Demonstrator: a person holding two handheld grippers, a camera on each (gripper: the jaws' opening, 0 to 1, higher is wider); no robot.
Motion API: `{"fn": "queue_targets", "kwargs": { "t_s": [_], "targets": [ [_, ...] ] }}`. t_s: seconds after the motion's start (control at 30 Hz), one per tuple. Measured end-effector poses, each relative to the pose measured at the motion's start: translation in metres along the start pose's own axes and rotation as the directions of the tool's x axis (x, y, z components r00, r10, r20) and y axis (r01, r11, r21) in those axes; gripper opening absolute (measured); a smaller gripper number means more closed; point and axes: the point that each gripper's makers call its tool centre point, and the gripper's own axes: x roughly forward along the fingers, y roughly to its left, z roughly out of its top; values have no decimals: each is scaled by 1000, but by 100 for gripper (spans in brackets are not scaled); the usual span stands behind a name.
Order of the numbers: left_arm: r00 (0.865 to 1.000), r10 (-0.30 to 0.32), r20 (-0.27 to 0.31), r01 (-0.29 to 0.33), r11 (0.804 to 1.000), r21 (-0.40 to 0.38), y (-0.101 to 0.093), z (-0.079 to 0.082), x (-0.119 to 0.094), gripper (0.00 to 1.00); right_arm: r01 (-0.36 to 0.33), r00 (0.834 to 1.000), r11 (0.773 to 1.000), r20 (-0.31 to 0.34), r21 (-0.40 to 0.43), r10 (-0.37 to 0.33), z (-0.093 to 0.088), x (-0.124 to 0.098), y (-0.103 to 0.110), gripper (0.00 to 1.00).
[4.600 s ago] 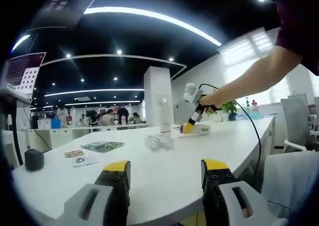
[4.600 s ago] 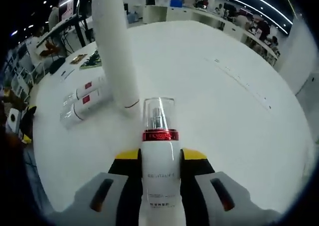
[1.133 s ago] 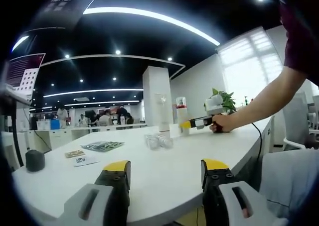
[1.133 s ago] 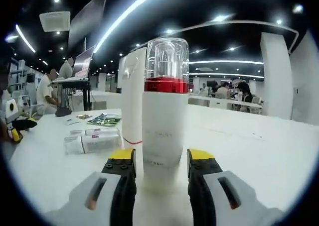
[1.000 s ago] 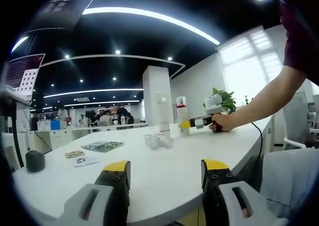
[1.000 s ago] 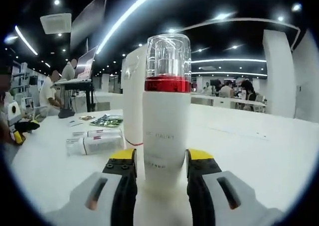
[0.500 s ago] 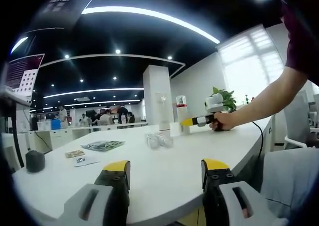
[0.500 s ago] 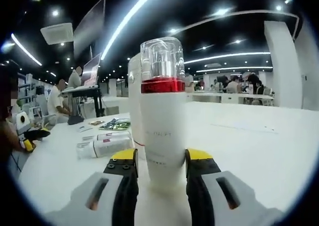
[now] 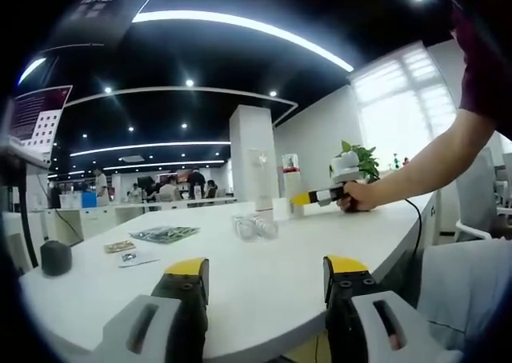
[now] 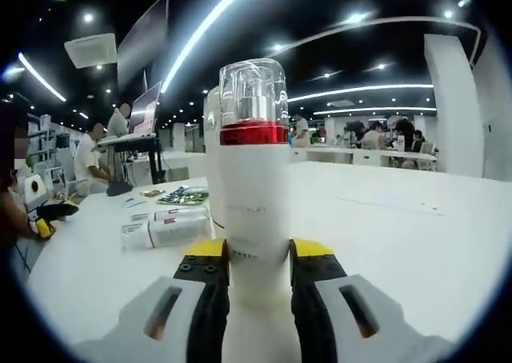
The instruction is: Arrange the skincare products in the storage area until every visible bottle or jar stands upright without overlapping.
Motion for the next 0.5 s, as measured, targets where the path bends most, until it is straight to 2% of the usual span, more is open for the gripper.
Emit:
{"fn": "queue_targets", "kwargs": {
  "t_s": [0.17,0.37,0.47,0.5],
  "targets": [
    [1000,0,5,0,1000,-7,0,1,1,60,73,997,997,-9,-39,-73,1,11,5,26],
    [1000,-5,10,5,1000,-9,-1,2,2,60,113,994,993,-13,-39,-113,0,15,-1,26],
    [1000,-11,11,11,1000,-9,-3,2,3,60,109,994,993,-20,-53,-110,-1,14,0,26],
    [1000,-13,11,13,1000,-8,-3,2,4,60,93,995,995,-43,-36,-95,-5,13,2,26]
  ]
}}
